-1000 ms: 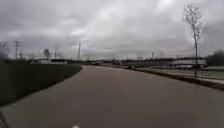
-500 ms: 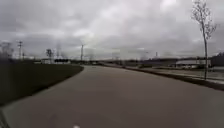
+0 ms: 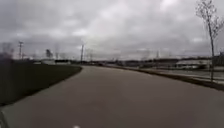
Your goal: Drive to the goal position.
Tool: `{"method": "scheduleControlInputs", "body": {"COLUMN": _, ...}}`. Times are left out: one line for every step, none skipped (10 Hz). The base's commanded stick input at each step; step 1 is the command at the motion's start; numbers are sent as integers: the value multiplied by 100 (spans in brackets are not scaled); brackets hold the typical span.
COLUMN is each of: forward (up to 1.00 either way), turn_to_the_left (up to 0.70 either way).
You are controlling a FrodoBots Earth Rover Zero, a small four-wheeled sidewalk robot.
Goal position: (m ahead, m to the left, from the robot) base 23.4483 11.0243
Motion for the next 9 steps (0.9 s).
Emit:
{"method": "scheduleControlInputs", "body": {"forward": 100, "turn_to_the_left": 0}}
{"method": "scheduleControlInputs", "body": {"forward": 100, "turn_to_the_left": 0}}
{"method": "scheduleControlInputs", "body": {"forward": 100, "turn_to_the_left": 0}}
{"method": "scheduleControlInputs", "body": {"forward": 100, "turn_to_the_left": 0}}
{"method": "scheduleControlInputs", "body": {"forward": 100, "turn_to_the_left": 0}}
{"method": "scheduleControlInputs", "body": {"forward": 100, "turn_to_the_left": 0}}
{"method": "scheduleControlInputs", "body": {"forward": 100, "turn_to_the_left": 0}}
{"method": "scheduleControlInputs", "body": {"forward": 100, "turn_to_the_left": 0}}
{"method": "scheduleControlInputs", "body": {"forward": 100, "turn_to_the_left": 0}}
